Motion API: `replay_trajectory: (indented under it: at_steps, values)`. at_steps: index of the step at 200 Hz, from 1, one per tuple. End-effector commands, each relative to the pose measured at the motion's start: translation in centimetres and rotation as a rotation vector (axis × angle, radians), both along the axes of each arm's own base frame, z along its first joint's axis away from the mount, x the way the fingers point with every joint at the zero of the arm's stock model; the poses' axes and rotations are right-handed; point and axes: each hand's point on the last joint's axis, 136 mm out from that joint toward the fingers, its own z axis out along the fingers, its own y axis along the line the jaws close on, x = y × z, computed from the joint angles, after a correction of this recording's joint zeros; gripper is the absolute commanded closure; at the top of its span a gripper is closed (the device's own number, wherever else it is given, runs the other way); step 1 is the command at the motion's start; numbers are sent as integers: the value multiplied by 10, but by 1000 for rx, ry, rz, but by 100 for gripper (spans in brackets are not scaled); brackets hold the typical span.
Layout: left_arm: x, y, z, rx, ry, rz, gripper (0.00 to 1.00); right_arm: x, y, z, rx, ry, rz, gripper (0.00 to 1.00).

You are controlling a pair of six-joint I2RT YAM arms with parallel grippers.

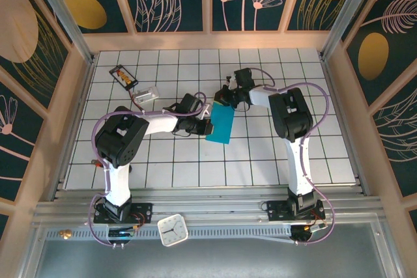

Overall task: Fold a paper plane with a square sheet of paper (pick it up from the middle)
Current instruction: First fold in half a square sheet of paper at the center of the table.

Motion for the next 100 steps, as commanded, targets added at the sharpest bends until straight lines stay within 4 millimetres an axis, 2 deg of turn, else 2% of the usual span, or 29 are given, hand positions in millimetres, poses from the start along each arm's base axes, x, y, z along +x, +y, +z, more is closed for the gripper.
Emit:
replay_trajectory:
  at_steps: [1, 29, 61, 80, 100]
  values:
    - [-82, 74, -86, 356, 310, 0, 100, 34, -43, -35, -134, -24, -141, 100]
    - [-81, 74, -85, 353, 307, 1, 100, 43, -47, -37, -140, -25, -148, 100]
    - [-80, 72, -83, 347, 301, 2, 100, 57, -53, -27, -140, -41, -147, 100]
    - [-78, 71, -82, 340, 301, 5, 100, 65, -55, -10, -125, -74, -134, 100]
    - [-78, 70, -82, 337, 300, 6, 100, 61, -50, 17, -89, -126, -106, 100]
